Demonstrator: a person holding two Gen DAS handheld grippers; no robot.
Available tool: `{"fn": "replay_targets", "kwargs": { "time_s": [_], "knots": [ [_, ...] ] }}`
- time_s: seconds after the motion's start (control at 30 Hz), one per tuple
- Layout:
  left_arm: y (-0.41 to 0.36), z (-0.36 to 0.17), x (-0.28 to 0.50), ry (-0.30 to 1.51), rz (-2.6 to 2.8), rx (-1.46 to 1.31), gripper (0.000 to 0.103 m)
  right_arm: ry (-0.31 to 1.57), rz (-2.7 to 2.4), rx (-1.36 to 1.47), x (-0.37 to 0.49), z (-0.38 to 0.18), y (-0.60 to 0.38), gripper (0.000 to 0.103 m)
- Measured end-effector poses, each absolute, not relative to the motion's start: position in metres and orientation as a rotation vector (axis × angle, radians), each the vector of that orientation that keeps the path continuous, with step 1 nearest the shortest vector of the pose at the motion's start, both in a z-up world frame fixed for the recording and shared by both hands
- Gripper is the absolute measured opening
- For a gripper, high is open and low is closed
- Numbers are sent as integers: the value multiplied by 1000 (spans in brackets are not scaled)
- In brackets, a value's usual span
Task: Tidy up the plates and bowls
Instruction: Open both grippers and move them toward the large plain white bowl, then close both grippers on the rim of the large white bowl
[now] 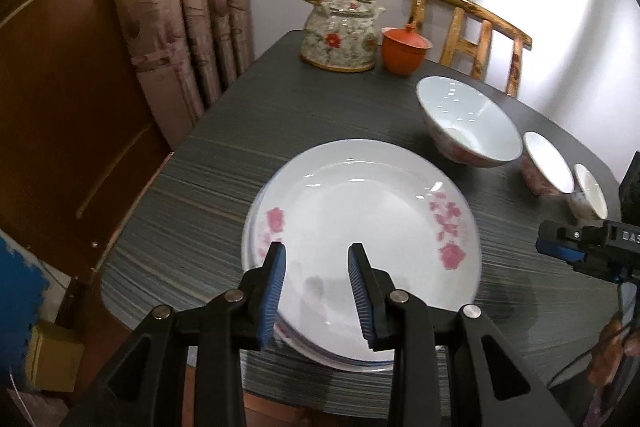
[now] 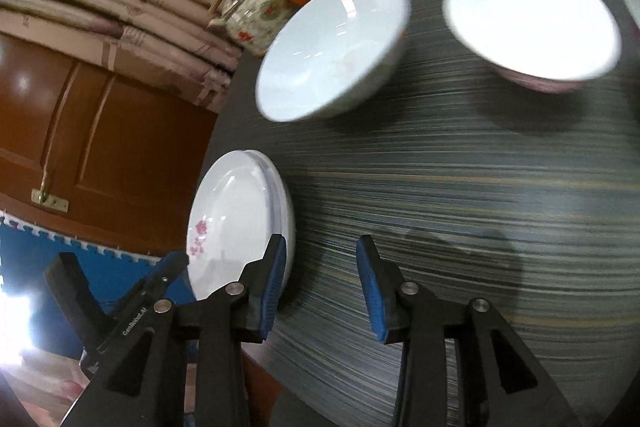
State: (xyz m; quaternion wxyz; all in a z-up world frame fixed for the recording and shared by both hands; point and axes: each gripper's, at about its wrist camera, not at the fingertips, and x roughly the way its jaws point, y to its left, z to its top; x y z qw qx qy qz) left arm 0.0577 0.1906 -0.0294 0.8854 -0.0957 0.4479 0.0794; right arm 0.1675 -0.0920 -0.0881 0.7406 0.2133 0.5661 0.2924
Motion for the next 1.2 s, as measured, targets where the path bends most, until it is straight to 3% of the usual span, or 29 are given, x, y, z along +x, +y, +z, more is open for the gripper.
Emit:
{"fn": "replay_targets", "kwargs": {
  "time_s": [0.23,0.53,0.73,1.2],
  "knots": [
    [180,-11,82,939,17,-310,37,1176,579,569,175,-78,-130,36],
    [178,4,185,1002,-73,-381,41,1177,534,746,214,-70,-136,36],
    [180,-12,239,1060,-104,-396,42,1185,496,765,239,-74,-128,48],
    [174,-62,302,1169,-185,-389,42,1251,463,802,269,-101,-107,49]
  ]
}}
